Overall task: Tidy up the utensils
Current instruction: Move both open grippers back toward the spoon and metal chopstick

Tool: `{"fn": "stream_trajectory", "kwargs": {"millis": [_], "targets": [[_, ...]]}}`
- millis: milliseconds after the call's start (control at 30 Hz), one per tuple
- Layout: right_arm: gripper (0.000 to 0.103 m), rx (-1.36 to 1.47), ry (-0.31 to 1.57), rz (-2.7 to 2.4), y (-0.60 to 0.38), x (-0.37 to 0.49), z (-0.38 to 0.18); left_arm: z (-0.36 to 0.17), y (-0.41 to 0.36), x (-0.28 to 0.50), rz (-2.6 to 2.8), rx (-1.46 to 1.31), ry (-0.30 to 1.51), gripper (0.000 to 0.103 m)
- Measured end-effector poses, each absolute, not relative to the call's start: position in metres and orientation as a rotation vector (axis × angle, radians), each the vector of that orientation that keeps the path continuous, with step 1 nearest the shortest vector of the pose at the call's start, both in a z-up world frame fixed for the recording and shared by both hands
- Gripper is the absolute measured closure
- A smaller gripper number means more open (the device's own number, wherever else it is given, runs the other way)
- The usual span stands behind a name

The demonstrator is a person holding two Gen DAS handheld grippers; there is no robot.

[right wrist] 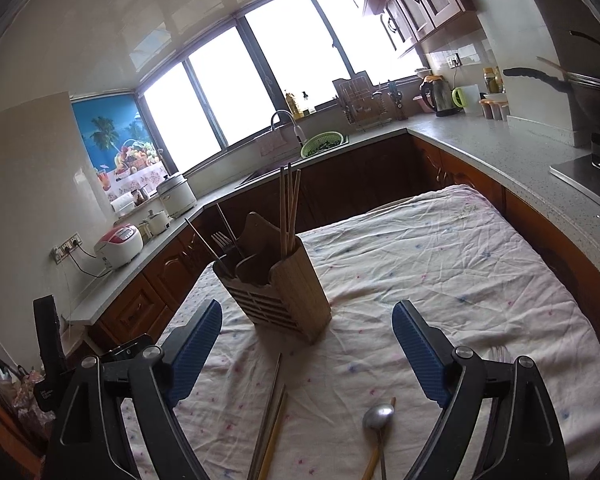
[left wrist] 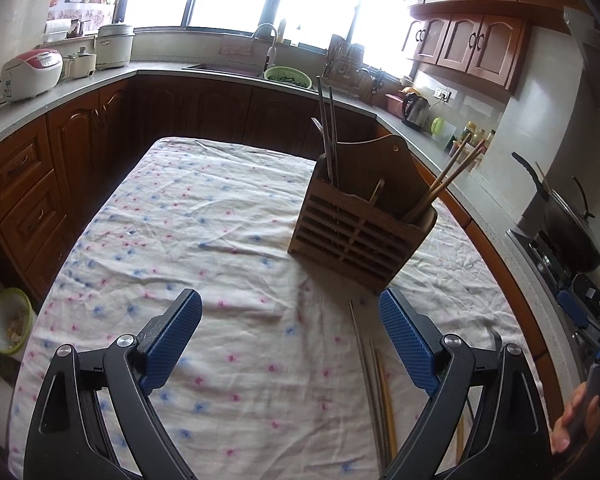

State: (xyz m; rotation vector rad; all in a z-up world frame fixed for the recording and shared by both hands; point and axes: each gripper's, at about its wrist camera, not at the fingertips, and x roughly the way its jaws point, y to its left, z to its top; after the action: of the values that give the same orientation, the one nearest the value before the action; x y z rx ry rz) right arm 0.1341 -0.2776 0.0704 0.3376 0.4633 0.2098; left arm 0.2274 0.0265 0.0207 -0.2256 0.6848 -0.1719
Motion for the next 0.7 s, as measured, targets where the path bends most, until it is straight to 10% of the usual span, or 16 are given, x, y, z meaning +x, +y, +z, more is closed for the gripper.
{"fn": "stream_trajectory", "kwargs": {"millis": [700], "targets": [[0.014, 0.308, 0.595, 0.159, -0.290, 0.089, 0.006, -0.019, 0.006, 0.191, -0.199, -0.190, 0.803, 0.011]]}}
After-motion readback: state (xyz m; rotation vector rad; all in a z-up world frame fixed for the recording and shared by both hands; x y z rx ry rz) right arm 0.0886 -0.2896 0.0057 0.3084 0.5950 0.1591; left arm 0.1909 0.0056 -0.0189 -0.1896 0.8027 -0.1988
